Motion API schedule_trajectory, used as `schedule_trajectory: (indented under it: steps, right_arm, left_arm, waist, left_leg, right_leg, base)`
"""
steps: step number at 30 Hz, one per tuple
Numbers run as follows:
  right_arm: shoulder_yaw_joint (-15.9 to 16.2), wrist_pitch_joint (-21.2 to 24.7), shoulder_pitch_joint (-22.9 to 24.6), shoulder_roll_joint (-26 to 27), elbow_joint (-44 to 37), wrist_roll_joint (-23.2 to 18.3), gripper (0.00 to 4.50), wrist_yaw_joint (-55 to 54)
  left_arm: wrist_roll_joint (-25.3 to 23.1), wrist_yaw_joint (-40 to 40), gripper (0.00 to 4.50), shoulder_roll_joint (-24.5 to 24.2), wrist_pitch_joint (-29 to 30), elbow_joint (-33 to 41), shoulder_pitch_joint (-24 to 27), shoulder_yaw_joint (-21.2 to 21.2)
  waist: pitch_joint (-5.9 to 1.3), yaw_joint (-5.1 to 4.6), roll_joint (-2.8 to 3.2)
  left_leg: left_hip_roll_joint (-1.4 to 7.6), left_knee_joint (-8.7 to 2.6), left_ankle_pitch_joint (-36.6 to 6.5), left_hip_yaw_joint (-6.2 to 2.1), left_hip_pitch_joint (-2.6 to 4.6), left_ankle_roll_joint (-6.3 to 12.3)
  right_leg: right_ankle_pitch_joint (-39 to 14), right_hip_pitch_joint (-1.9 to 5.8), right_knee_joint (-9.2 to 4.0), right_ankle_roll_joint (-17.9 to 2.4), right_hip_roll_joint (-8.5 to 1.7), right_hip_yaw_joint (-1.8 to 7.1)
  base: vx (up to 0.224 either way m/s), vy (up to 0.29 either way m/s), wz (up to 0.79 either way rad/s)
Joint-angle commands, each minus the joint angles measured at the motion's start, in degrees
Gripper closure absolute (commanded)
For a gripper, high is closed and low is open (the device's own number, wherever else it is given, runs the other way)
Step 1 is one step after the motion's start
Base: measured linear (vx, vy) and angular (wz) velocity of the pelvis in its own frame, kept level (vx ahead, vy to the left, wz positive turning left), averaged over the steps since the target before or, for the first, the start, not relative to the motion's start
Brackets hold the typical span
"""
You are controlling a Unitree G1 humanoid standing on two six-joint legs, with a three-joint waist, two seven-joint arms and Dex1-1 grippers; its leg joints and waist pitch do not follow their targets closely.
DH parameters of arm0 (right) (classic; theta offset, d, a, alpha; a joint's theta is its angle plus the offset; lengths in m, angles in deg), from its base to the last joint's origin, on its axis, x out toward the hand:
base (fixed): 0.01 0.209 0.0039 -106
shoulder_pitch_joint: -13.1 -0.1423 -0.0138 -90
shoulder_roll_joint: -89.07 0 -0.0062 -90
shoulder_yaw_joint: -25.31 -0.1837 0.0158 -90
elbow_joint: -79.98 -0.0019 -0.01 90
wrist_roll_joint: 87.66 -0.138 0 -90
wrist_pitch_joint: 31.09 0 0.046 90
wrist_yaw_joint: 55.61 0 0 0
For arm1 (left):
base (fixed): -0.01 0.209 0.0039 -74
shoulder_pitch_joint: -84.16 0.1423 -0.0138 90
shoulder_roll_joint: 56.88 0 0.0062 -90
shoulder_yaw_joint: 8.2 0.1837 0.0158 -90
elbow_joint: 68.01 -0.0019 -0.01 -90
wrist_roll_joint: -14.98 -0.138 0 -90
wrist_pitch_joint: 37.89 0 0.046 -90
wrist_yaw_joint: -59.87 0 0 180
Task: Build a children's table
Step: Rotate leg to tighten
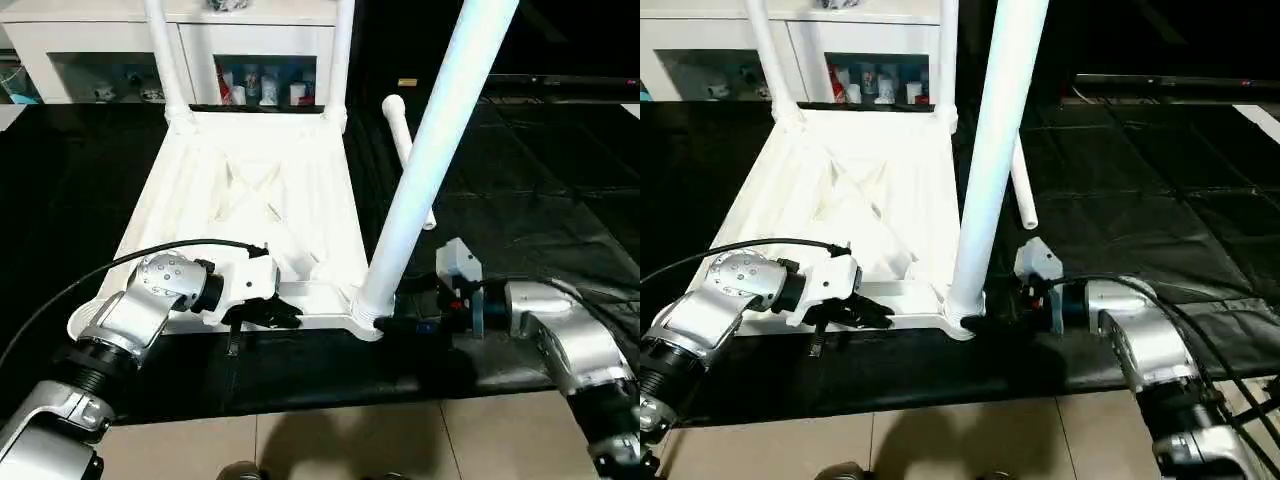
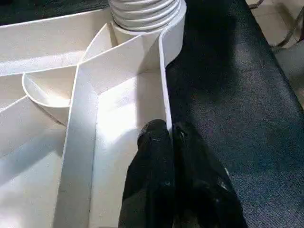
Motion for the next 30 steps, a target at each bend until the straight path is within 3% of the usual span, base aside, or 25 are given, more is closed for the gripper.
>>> schedule_trajectory:
  steps: [1, 9, 14, 18, 21, 24, 30]
  right_arm:
    - [0.5, -0.4, -0.5, -0.2, 0.8, 0.0, 1.19, 1.1]
    - [1.2, -1.3, -0.6, 0.2, 1.3, 0.3, 1.85, 2.2]
    - [1.4, -1.8, -0.5, 0.4, 2.0, 0.5, 2.14, 2.6]
    - [1.6, -1.8, -0.3, 0.3, 1.9, 0.7, 2.45, 2.8]
    - [1.6, -2.5, -0.2, 0.3, 2.1, 1.3, 2.66, 2.5]
    - [1.5, -1.8, -0.3, 0.2, 2.7, 1.6, 2.66, 1.9]
    - [0.3, 1.6, -1.2, 0.4, 3.6, 0.1, 2.02, 1.8]
  left_arm:
    - [-0.6, 2.9, 4.5, 0.2, -1.9, 2.0, 0.3, 2.1]
    - [-1.0, 3.1, 4.5, 0.1, -2.1, 1.6, 0.2, 2.3]
    - [-1.0, 3.1, 4.5, 0.1, -2.2, 1.3, 0.1, 2.3]
    - [-1.2, 3.1, 4.5, 0.2, -2.1, 1.0, -0.2, 2.1]
    - [-1.3, 3.1, 4.5, 0.2, -2.0, 1.0, -0.2, 2.1]
    - [-1.3, 3.1, 4.5, 0.2, -2.0, 0.9, -0.3, 2.1]
    - [-1.4, 3.3, 4.5, 0.2, -2.2, 0.7, -0.4, 2.1]
  waist:
    - [-4.76, -0.26, 0.24]
    - [-4.75, -0.24, 0.23]
    - [-4.55, -0.35, 0.22]
    - [-4.66, -0.39, 0.18]
    - [-4.51, -0.6, 0.16]
    - [-4.43, -0.77, 0.2]
    - [-4.53, -0.73, 0.34]
  left_leg:
    - [2.49, -3.74, -4.8, -0.37, 0.39, 3.9]
    - [2.46, -3.74, -5.0, -0.37, 0.32, 3.89]
    - [2.47, -3.88, -6.7, -0.38, 0.46, 3.15]
    - [2.46, -3.83, -5.9, -0.42, 0.37, 3.21]
    - [2.36, -3.88, -6.9, -0.4, 0.36, 3.0]
    - [2.36, -3.96, -7.7, -0.46, 0.42, 2.61]
    - [2.42, -3.99, -8.1, -0.48, 0.68, 2.37]
  right_leg:
    - [-2.9, 3.6, -3.24, -14.0, -4.58, 3.03]
    - [-3.6, 3.62, -3.29, -13.8, -4.56, 2.99]
    - [-7.8, 3.55, -3.82, -12.9, -4.66, 2.98]
    - [-6.7, 3.61, -3.61, -12.9, -4.57, 3.0]
    - [-8.7, 3.56, -3.98, -12.6, -4.6, 2.96]
    - [-10.4, 3.52, -4.14, -12.2, -4.58, 2.96]
    - [-9.4, 3.62, -4.0, -12.8, -4.52, 2.98]
  base:
    - [0.0, 0.0, 0.0]
    - [0.0, 0.0, 0.0]
    - [0.0, 0.0, 0.0]
    - [0.0, 0.0, 0.0]
    - [0.0, 0.0, 0.0]
    - [0.0, 0.0, 0.0]
    - [0.0, 0.0, 0.0]
